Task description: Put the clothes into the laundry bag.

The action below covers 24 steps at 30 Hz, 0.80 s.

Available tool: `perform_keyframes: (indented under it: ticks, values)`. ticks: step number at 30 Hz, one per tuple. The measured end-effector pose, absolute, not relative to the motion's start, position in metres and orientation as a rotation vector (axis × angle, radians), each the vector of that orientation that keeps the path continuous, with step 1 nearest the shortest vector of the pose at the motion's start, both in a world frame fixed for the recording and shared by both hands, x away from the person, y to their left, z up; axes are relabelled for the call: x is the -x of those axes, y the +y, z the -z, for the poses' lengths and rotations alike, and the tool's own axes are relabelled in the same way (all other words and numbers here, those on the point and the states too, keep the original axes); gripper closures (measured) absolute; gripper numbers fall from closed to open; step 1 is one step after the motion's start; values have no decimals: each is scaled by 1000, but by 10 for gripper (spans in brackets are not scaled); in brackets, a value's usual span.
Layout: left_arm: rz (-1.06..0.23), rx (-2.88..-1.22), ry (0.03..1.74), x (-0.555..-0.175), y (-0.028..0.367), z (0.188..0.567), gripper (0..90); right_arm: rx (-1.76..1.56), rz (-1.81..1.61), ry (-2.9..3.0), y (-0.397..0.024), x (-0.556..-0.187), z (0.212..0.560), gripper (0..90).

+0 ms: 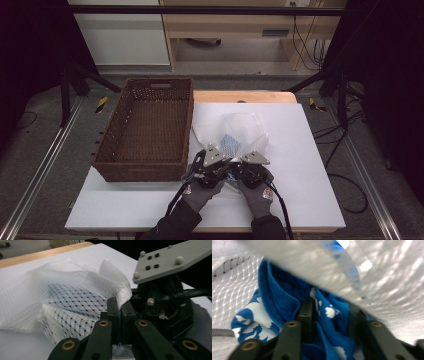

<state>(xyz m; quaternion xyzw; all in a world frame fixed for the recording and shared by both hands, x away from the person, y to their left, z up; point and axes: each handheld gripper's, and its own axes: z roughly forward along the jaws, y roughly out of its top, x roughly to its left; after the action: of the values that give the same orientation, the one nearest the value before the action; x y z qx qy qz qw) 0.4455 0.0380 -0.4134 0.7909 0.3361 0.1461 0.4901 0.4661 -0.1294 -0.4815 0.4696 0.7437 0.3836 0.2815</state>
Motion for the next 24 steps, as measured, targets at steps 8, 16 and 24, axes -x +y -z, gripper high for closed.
perform_keyframes:
  ticks: [8, 16, 24]
  values:
    - [-360, -1916, 872, -454, 52, 424, 877, -1218, -1216, 2011, -158, -437, 455, 410]
    - [-371, -1929, 862, -454, 50, 426, 876, -1201, -1058, 2122, -142, -444, 484, 538]
    - [-376, -1930, 851, -453, 51, 424, 880, -1243, -1045, 2055, -140, -447, 479, 779]
